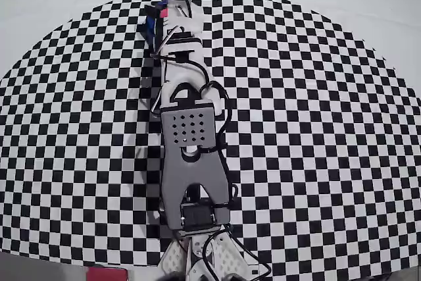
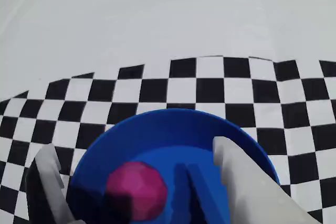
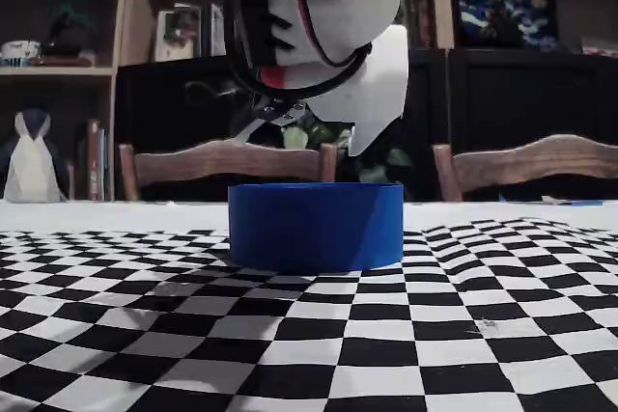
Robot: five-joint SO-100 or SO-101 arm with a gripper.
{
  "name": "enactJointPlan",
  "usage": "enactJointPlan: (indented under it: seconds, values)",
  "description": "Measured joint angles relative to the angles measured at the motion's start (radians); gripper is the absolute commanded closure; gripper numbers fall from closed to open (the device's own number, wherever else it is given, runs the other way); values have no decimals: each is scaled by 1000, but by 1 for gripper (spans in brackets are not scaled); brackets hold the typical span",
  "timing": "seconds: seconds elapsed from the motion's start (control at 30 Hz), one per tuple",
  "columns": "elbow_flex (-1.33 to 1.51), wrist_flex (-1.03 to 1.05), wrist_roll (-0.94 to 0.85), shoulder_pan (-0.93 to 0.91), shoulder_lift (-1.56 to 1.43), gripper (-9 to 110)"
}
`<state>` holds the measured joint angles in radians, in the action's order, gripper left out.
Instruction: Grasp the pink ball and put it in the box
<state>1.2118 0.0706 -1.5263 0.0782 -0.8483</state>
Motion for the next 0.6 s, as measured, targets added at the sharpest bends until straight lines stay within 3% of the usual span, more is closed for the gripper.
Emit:
enactJointPlan:
  seconds: [0.43, 0.5, 0.57, 0.6]
  values:
    - [66, 0, 209, -12, -107, 73]
    - [101, 0, 290, -9, -164, 80]
    - [144, 0, 390, -6, -229, 97]
    - [170, 0, 456, -6, -261, 99]
